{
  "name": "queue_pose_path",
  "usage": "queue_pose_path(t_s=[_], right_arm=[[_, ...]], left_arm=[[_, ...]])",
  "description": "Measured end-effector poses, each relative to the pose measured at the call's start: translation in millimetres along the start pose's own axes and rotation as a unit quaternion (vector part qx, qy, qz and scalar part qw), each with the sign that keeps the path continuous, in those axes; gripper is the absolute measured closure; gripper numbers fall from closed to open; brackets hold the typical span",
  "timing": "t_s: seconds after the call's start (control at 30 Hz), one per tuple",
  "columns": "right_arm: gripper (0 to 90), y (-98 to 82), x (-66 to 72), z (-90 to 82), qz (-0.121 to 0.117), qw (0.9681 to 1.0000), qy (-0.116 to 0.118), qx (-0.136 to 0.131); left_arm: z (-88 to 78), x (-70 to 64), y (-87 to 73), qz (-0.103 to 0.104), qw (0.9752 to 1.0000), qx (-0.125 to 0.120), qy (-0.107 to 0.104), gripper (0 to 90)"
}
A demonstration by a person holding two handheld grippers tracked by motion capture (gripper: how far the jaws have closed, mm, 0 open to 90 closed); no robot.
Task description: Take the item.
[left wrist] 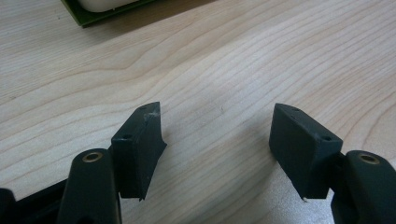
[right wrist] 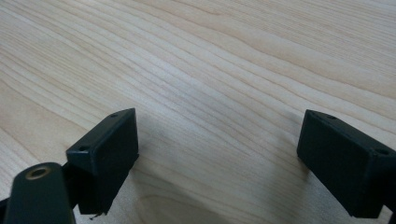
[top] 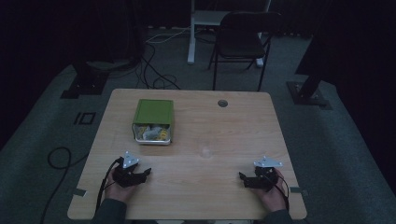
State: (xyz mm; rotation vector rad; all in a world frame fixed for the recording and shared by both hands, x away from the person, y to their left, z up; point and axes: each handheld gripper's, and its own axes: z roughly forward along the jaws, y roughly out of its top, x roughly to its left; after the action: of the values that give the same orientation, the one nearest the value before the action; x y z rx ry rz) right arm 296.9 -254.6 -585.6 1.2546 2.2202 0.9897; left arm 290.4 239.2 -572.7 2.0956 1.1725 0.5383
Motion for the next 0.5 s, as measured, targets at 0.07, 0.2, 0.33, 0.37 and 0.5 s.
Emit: queue_pose_path(t_s=[0.07,0.2,0.33,0.37,0.5], right_arm=[[12.3,0.0,0.1,-0.1,0.000,1.0000,0.000,0.000],[12.3,-0.1,0.4,-0.2,0.000,1.0000,0.000,0.000],[12.3,-0.2,0.6,-0.3,0.000,1.0000,0.001,0.000],[12.3,-0.2,0.6,-0.3,0.000,1.0000,0.000,0.000],[12.3,-0.3,0.6,-0.3,0.000,1.0000,0.000,0.000]], left_arm=[[-1.4,-0.8,0.5,0.001,1.0000,0.001,0.006,38.5],[-5.5,-2.2,2.7,0.006,0.9999,-0.002,0.013,38.7],[-10.6,-1.8,5.7,0.006,0.9999,-0.007,0.013,39.7],[-12.4,-0.5,6.7,0.004,0.9999,-0.008,0.013,40.6],[-15.2,2.7,8.1,-0.001,0.9999,-0.009,0.011,41.4]])
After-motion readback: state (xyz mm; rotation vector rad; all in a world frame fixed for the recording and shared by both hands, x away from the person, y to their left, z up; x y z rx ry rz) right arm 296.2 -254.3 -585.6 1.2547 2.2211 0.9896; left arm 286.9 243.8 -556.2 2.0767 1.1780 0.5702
